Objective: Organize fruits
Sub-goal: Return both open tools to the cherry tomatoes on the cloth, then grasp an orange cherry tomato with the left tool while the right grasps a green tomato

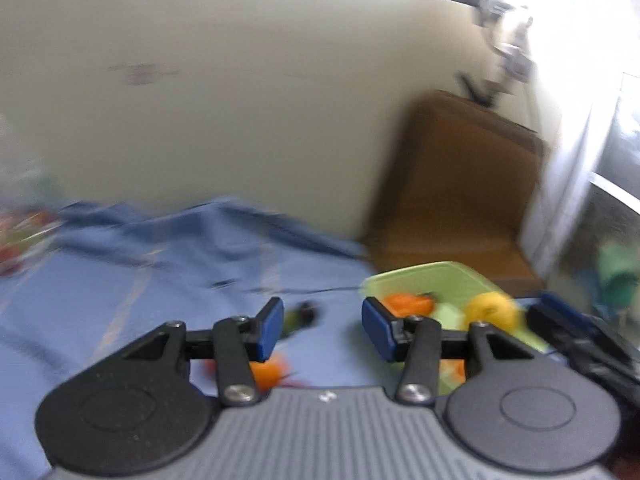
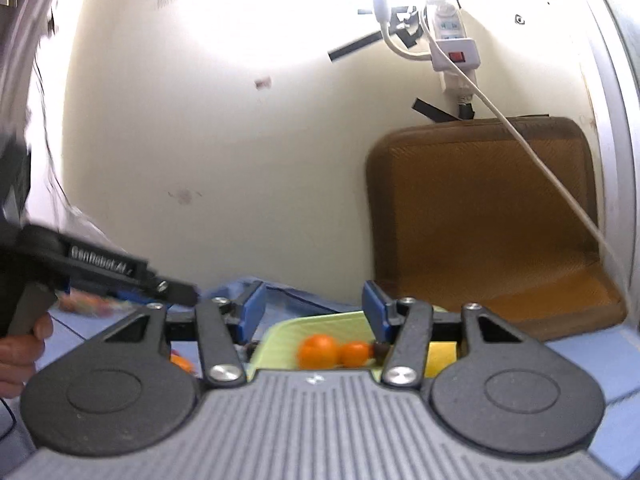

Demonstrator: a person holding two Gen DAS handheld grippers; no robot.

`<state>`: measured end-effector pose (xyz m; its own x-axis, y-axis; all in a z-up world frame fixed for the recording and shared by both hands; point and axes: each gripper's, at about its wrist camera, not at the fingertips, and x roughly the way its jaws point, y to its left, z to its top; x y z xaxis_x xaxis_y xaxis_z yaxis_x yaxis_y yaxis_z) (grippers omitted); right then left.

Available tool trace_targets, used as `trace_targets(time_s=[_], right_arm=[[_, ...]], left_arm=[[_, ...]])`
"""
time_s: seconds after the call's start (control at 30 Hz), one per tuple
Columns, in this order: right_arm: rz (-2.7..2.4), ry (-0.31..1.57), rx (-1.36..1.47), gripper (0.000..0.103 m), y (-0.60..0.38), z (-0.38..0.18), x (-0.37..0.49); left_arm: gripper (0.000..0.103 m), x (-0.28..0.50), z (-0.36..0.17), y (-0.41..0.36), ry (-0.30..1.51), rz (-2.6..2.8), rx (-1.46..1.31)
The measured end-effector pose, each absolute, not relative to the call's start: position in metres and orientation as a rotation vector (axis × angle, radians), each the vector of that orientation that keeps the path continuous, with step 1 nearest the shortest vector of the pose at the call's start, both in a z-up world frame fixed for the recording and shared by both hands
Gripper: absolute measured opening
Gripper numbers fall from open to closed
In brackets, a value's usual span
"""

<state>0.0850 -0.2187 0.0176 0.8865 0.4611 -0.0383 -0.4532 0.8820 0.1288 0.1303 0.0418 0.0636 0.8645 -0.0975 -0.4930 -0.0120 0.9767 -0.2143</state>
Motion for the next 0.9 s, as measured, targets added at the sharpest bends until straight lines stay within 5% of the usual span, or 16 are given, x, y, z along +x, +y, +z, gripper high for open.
trace_targets(time_s=[0.27,0.7,0.9], right_arm=[[0.643,0.243,0.016,0.056,-0.162,0.009,0.068],[0.643,0.492,-0.487,0.045,-0.064,0.002,0.118],[0.652,0.504,-0.501,0.041,-0.068,-0.002,0.125]], left_arm=[[0.044,0.092,0.030,0.099,0.595,0.075,-0.289],[0.049,0.114,-0.002,0.064,0.663,0.002,-0.106],[0.033,0.118,-0.006,0.063,0.660,0.001,-0.098]])
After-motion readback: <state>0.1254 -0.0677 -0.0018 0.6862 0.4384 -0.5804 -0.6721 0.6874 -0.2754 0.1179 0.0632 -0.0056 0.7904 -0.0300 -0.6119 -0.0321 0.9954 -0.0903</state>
